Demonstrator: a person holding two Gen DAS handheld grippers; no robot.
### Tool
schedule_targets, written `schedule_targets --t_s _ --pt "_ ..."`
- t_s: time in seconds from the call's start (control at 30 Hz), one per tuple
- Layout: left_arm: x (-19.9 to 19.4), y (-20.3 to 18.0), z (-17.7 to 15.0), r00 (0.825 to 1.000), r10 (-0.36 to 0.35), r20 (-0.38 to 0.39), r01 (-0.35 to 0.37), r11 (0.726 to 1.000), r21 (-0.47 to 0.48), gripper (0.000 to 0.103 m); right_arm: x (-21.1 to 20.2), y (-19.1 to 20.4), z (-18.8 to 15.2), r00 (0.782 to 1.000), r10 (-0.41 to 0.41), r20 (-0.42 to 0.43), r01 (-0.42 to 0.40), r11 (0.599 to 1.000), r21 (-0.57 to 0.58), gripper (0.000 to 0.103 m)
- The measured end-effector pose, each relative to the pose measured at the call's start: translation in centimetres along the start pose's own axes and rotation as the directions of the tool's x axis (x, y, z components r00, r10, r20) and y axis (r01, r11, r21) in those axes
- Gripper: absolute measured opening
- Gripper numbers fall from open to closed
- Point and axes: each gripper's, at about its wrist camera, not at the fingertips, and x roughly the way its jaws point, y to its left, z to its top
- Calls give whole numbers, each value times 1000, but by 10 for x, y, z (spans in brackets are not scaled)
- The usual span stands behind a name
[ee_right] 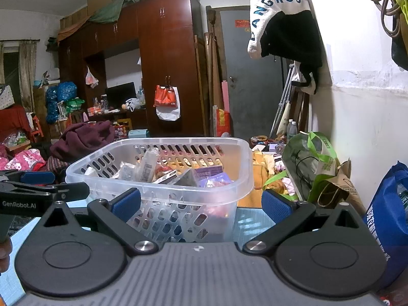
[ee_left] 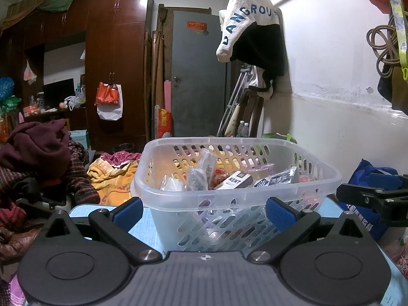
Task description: Organize objects
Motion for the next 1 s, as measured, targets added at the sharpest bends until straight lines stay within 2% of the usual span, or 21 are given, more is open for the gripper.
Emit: schedule_targets --t_s 1.0 --pt "1 -3 0 1000 -2 -7 2 1000 -8 103 0 0 -1 1000 1 -3 -1 1000 -2 103"
